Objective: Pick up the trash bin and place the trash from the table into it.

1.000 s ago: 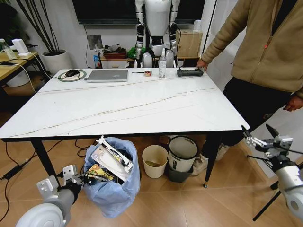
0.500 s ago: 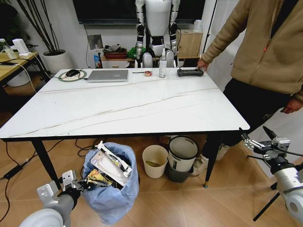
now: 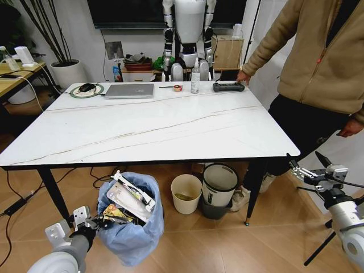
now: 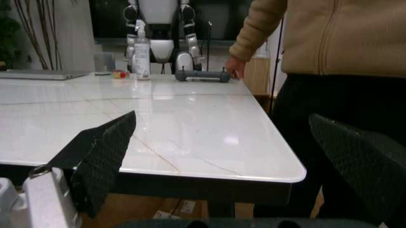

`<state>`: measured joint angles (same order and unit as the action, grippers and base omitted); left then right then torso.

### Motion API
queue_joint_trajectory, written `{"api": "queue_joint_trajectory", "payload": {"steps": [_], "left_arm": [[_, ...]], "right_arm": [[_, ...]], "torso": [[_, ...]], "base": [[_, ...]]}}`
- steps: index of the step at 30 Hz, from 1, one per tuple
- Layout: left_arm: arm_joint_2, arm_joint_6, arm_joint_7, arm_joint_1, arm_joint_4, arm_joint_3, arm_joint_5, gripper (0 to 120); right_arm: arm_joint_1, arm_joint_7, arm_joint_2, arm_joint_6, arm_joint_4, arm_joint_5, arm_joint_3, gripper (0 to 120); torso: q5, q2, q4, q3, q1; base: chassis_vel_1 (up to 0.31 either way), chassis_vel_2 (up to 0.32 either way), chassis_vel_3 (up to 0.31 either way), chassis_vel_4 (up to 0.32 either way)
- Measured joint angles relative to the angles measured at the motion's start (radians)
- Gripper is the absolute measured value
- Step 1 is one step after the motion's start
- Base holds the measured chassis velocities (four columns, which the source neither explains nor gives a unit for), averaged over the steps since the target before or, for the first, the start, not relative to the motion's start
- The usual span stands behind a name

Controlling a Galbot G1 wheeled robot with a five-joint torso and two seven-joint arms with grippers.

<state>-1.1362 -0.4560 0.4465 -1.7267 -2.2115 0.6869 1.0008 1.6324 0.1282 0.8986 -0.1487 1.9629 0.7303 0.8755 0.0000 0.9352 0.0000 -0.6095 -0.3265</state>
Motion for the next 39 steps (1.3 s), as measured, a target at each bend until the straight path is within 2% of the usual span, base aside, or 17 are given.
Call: {"api": "queue_joint_trajectory", "payload": {"steps": [20,39], "left_arm": [[-0.037,0.009,-0.021,0.02,0.038,-0.013,-0.044,0],[-0.058,0.009,-0.021,0.028,0.085,-0.024,-0.041,0]], "right_arm": [[-0.001,-0.001,0.0,0.0,0.0,0.001,-0.001,100],[-0.001,-0.001,0.0,0.0,0.0,0.002,-0.001,100]], "torso": [[0.0,-0.105,0.0,0.06,0.045],[0.0,-0.189,0.0,0.108,0.081]], "base": [[0.0,0.0,0.0,0.0],[0.0,0.0,0.0,0.0]]}}
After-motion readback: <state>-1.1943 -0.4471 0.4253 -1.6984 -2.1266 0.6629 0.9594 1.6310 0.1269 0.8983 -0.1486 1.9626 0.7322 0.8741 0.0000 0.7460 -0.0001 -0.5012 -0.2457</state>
